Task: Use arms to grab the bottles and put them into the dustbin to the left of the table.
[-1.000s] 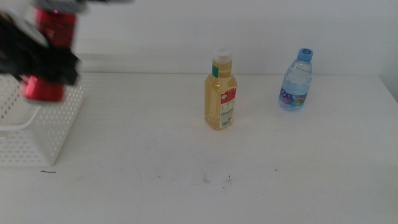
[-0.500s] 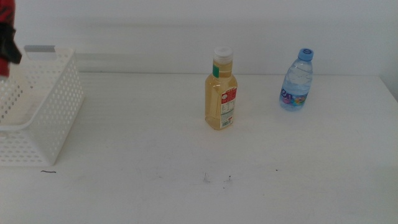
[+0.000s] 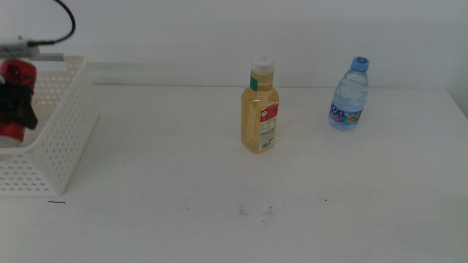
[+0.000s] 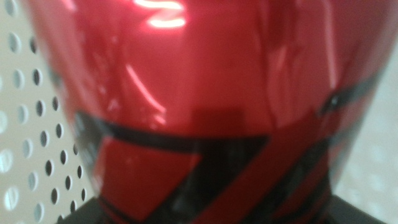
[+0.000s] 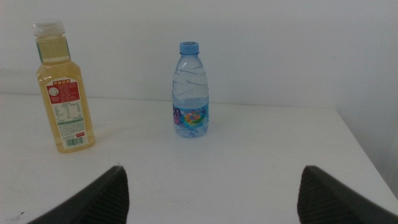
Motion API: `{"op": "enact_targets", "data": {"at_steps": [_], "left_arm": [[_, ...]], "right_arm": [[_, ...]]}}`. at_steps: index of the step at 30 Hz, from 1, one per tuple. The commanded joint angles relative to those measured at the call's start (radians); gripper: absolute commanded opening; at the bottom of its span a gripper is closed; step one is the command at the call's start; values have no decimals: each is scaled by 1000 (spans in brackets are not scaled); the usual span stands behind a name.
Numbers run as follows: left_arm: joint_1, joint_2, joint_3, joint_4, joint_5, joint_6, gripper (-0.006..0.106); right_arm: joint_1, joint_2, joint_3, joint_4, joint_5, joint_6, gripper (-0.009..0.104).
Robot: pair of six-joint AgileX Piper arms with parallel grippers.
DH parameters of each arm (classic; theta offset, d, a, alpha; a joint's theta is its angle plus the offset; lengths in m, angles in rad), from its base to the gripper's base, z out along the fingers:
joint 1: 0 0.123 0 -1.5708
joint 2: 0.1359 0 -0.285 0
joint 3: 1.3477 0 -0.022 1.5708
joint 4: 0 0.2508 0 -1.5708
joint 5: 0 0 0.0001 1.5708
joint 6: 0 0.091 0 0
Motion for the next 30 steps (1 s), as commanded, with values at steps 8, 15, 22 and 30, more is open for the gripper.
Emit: {"op": "enact_targets", "data": {"at_steps": [8, 15, 22, 30], "left_arm": [[1, 20, -8, 16, -69, 6, 61], [-8, -6, -8, -5, -41, 0, 94], [-84, -178, 8, 81, -21, -104, 94], [-291, -564, 309, 99, -293, -235, 94]], "right_arm": [[-8, -5, 3, -4, -11, -3, 81], [-8, -5, 3, -4, -11, -3, 81], [-8, -5, 3, -4, -11, -3, 81], [-8, -5, 3, -4, -11, -3, 81]]}}
